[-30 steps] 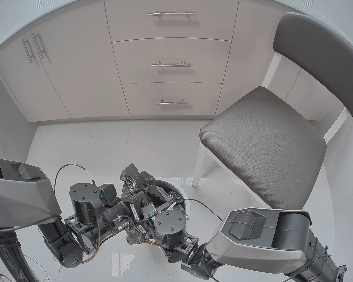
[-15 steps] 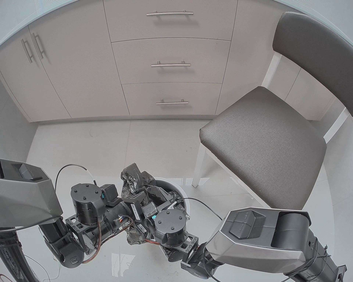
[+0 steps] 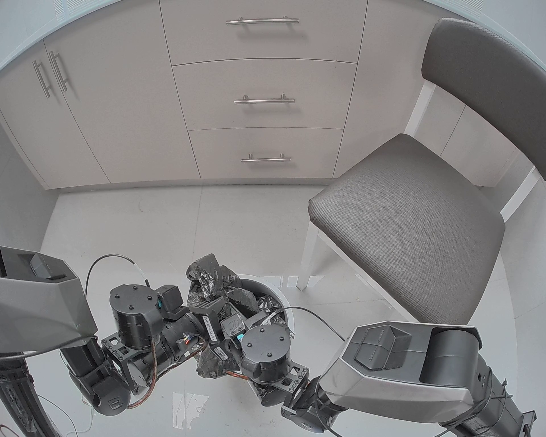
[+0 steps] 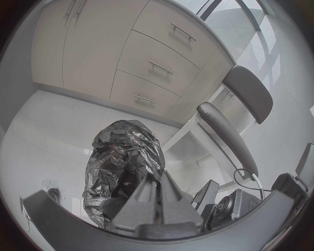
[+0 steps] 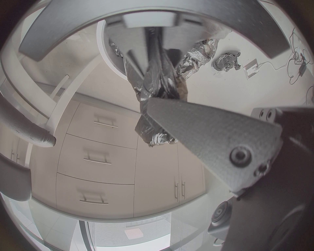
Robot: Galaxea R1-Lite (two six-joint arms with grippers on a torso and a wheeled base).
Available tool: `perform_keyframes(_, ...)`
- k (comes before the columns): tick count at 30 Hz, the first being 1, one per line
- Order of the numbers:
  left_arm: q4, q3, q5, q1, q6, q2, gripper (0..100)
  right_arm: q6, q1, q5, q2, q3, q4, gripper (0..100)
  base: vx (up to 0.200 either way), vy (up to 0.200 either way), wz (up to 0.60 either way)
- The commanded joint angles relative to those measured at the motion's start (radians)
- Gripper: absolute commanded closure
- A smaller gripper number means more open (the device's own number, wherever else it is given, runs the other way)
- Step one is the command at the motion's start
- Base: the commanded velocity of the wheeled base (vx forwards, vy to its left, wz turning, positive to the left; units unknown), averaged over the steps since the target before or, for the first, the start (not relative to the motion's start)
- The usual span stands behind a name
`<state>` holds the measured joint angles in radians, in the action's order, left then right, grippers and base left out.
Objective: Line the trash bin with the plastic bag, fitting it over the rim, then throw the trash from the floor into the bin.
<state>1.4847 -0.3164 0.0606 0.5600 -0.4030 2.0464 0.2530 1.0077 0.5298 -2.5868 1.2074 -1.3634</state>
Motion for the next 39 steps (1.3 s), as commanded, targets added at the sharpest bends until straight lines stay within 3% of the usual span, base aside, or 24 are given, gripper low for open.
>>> perform_keyframes(1, 0.0, 0.0, 0.001, 0.0, 0.0, 0.001, 100, 0.0, 0.005, 0.003, 0.011, -0.014, -0.006, 100, 0.0, 0.0, 0.0)
perform_keyframes(22, -0.001, 0.007, 0.004, 0.005, 0.01, 0.011, 100, 0.002, 0.011, 0.006, 0.031, -0.072, -0.036, 100, 0.0, 0.0, 0.0)
perform_keyframes(23, -0.001, 0.007, 0.004, 0.005, 0.01, 0.009, 0, 0.002, 0.011, 0.006, 0.031, -0.072, -0.036, 100, 0.0, 0.0, 0.0)
perform_keyframes(39, 0.002, 0.005, 0.004, 0.003, 0.004, 0.009, 0, 0.002, 0.008, 0.039, 0.03, -0.071, -0.036, 100, 0.0, 0.0, 0.0)
